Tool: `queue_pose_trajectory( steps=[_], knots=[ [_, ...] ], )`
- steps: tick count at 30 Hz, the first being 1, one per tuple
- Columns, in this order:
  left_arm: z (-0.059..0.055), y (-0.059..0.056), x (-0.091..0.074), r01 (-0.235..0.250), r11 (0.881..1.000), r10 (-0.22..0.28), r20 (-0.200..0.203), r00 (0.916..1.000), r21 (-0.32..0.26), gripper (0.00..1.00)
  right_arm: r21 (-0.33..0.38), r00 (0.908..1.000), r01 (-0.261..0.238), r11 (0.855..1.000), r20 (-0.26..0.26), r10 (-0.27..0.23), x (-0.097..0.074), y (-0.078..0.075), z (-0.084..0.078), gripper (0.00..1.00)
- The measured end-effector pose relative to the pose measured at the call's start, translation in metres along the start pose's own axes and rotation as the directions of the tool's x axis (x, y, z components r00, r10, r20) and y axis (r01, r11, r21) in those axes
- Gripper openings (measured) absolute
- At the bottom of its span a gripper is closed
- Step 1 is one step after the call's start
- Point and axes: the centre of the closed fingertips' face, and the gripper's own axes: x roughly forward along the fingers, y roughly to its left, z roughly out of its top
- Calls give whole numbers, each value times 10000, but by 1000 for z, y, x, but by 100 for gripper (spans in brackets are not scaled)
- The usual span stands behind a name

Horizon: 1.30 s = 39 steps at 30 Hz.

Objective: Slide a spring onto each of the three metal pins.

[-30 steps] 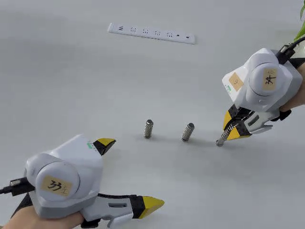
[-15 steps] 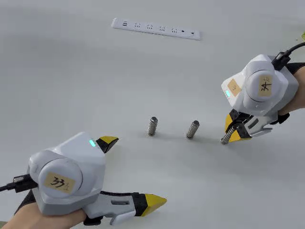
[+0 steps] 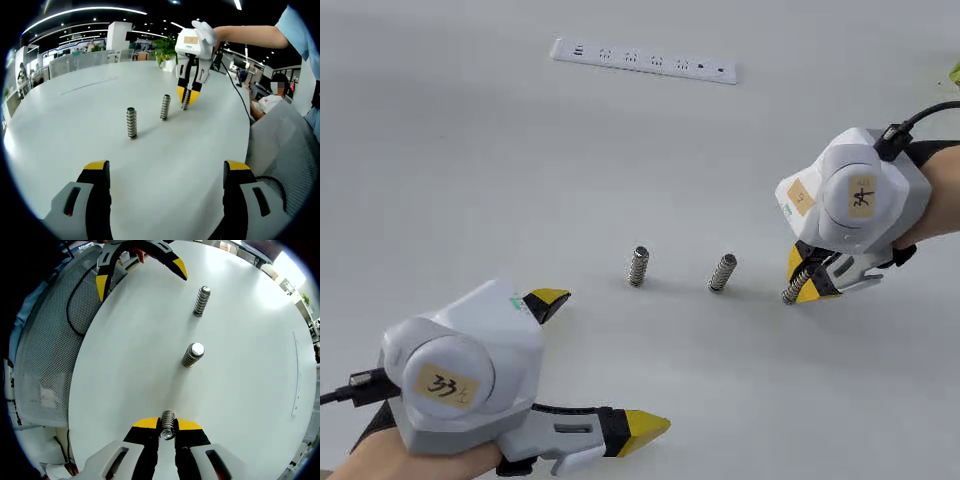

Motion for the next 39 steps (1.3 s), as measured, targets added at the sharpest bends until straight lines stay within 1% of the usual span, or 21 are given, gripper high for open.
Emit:
queue_pose_trajectory(
  steps=[11,14,16,20,22,25,27,29,32,34,36,39],
  knots=[
    [0,-1,1,7,10000,-7,17,10000,2,93,0,10000,51,10000,82,-51,-1,2,2,9],
    [1,-1,0,-2,10000,2,28,10000,-4,92,13,9999,34,10000,145,-34,1,1,1,9],
    [1,-1,0,-12,10000,12,32,10000,-1,92,124,9997,2,9999,264,-6,2,2,2,11],
    [1,0,-1,-40,10000,40,26,10000,11,92,261,9988,92,9996,489,-104,1,2,6,24],
    [1,0,-2,-56,10000,56,23,10000,29,92,321,9981,126,9994,602,-146,1,3,7,33],
    [2,0,-3,-75,10000,74,62,10000,37,92,447,9951,292,9986,931,-333,-1,3,11,48],
    [3,1,-3,-93,9999,92,77,9999,61,93,538,9934,371,9979,1061,-427,-2,3,12,54],
    [4,1,-4,-105,9999,105,88,9999,88,93,708,9908,434,9965,1247,-520,-3,3,13,59],
    [6,1,-4,-103,9999,102,99,9999,139,93,933,9862,522,9943,1518,-661,-5,3,14,69],
    [7,1,-4,-108,9998,106,108,9999,171,93,1223,9823,516,9912,1726,-724,-5,3,14,77],
    [8,1,-5,-110,9997,107,122,9999,199,93,1421,9777,554,9883,1929,-826,-5,4,14,84],
    [9,2,-5,-126,9996,122,133,9998,272,93,1829,9690,671,9808,2222,-1077,-7,7,16,92]
  ],
)
